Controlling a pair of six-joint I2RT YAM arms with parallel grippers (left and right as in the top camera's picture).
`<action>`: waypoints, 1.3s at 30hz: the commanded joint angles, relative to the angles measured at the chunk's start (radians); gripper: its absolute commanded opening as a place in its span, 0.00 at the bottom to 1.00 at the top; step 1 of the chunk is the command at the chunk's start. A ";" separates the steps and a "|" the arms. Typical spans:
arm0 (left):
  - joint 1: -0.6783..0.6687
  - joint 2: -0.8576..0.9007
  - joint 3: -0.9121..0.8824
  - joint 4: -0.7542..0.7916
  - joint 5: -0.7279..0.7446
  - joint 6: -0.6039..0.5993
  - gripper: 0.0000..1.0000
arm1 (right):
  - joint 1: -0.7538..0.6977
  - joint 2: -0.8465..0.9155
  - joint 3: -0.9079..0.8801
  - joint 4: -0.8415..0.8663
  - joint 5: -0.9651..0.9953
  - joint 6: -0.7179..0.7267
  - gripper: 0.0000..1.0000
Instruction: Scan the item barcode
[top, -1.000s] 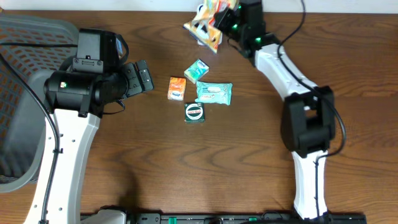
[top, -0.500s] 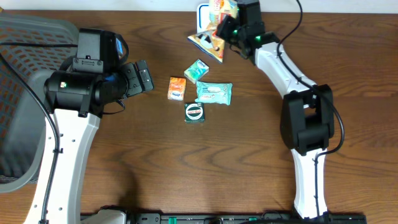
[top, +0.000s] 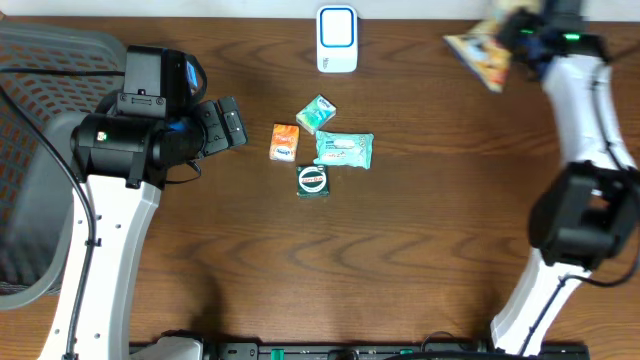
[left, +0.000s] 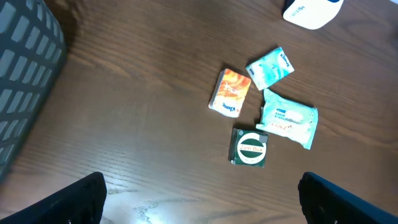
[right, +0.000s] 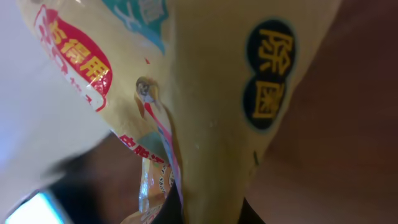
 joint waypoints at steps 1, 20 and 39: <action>0.004 0.000 0.012 -0.002 -0.006 0.006 0.98 | -0.091 -0.018 0.014 -0.077 0.179 -0.131 0.01; 0.004 0.000 0.012 -0.002 -0.006 0.006 0.98 | -0.471 -0.007 -0.019 -0.190 0.197 -0.203 0.98; 0.004 0.000 0.012 -0.002 -0.006 0.006 0.98 | -0.175 -0.007 -0.288 -0.133 -0.633 -0.312 0.94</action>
